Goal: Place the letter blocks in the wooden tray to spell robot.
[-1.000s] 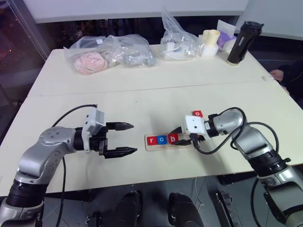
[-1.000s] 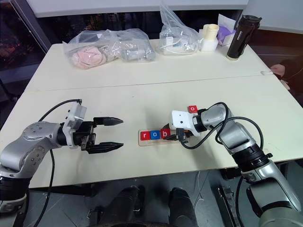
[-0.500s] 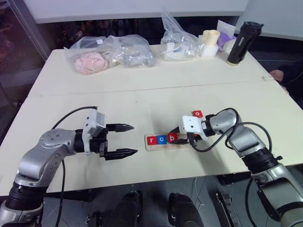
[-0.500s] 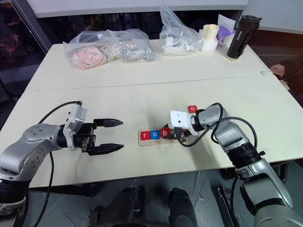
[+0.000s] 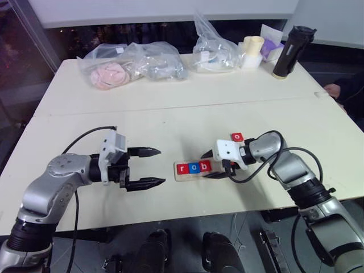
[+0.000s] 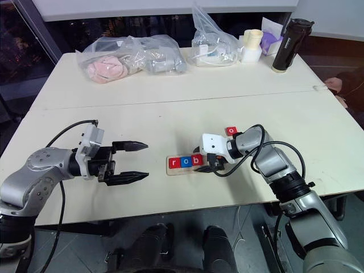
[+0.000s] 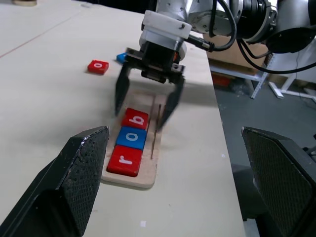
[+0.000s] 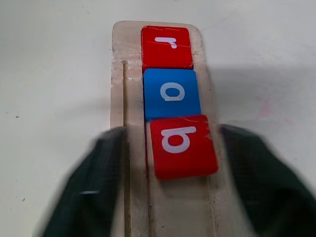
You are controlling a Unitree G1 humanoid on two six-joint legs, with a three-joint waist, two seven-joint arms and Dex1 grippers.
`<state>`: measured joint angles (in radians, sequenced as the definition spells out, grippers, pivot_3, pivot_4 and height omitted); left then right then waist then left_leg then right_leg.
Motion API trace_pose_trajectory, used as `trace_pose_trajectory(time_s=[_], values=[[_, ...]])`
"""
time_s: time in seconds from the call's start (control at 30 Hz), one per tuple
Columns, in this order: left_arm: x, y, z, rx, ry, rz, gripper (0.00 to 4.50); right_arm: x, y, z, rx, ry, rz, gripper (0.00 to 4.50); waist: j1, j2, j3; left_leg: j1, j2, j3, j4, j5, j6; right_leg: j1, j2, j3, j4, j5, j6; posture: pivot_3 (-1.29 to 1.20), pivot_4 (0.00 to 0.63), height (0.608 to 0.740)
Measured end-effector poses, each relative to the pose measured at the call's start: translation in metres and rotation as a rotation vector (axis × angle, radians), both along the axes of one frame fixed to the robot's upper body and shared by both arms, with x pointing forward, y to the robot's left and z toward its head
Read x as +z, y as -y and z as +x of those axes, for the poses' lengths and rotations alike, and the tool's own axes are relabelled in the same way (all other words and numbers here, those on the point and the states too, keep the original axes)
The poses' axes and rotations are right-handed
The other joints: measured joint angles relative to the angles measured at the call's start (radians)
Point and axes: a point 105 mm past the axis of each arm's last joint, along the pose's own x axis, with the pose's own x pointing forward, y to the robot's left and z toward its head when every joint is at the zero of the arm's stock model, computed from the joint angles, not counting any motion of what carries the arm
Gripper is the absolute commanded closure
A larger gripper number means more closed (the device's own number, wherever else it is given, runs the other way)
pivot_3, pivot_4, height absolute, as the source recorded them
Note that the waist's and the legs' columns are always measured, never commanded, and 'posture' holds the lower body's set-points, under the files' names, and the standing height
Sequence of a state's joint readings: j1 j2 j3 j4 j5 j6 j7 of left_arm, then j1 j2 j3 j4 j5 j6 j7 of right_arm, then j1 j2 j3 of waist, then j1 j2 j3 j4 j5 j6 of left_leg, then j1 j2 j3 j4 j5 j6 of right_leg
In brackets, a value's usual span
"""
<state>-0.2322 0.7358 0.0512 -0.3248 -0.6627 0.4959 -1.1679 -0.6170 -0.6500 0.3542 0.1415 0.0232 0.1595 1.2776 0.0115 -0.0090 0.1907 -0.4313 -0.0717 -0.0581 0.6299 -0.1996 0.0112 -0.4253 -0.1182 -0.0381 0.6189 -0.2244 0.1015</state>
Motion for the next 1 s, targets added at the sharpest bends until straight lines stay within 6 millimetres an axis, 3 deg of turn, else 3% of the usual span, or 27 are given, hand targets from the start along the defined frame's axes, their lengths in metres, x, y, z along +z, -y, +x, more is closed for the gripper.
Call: trace_pose_trajectory(time_s=[0.27, 0.47, 0.57, 0.7, 0.87, 1.0], values=[[0.0, 0.0, 0.0, -0.001, -0.001, -0.001, 0.0, 0.008, 0.0, 0.002, -0.014, 0.025, 0.017, 0.06, 0.0, 0.0, 0.0, 0.0, 0.0, 0.0, 0.0, 0.0, 0.0, 0.0, 0.0, 0.0, 0.0, 0.0, 0.0, 0.0, 0.15, 0.725], [0.0, 0.001, 0.0, -0.003, -0.002, -0.007, 0.0, 0.057, 0.017, 0.031, -0.217, 0.143, 0.157, 0.06, 0.001, 0.0, 0.0, 0.0, 0.0, 0.0, 0.0, 0.0, 0.0, 0.0, 0.0, 0.0, 0.001, 0.0, 0.0, 0.0, 0.15, 0.725], [-0.001, 0.002, 0.0, -0.003, -0.002, -0.008, 0.0, 0.068, 0.031, 0.043, -0.356, 0.182, 0.218, 0.06, 0.001, 0.0, 0.0, 0.0, 0.0, 0.0, -0.001, 0.0, 0.0, 0.0, 0.0, 0.0, 0.0, 0.0, 0.0, 0.0, 0.15, 0.725], [-0.002, 0.004, 0.0, -0.009, -0.004, -0.015, 0.0, 0.053, 0.04, 0.046, -0.448, 0.198, 0.224, 0.06, 0.001, 0.0, 0.0, 0.0, 0.0, 0.0, -0.001, 0.0, 0.0, 0.0, 0.0, 0.0, 0.0, 0.0, 0.0, 0.0, 0.15, 0.725], [-0.003, 0.008, 0.0, -0.027, -0.012, -0.019, 0.0, 0.021, 0.028, 0.041, -0.46, 0.167, 0.213, 0.06, -0.002, 0.0, 0.0, 0.0, 0.0, 0.001, 0.0, 0.0, 0.0, -0.001, 0.0, 0.001, 0.002, 0.0, 0.0, 0.0, 0.15, 0.725], [-0.004, 0.008, 0.0, -0.025, -0.013, -0.019, 0.0, 0.013, 0.017, 0.032, -0.42, 0.169, 0.212, 0.06, -0.001, 0.0, 0.0, 0.0, 0.0, 0.0, 0.0, 0.0, 0.0, -0.001, 0.0, 0.001, 0.002, 0.0, 0.0, 0.0, 0.15, 0.725]])
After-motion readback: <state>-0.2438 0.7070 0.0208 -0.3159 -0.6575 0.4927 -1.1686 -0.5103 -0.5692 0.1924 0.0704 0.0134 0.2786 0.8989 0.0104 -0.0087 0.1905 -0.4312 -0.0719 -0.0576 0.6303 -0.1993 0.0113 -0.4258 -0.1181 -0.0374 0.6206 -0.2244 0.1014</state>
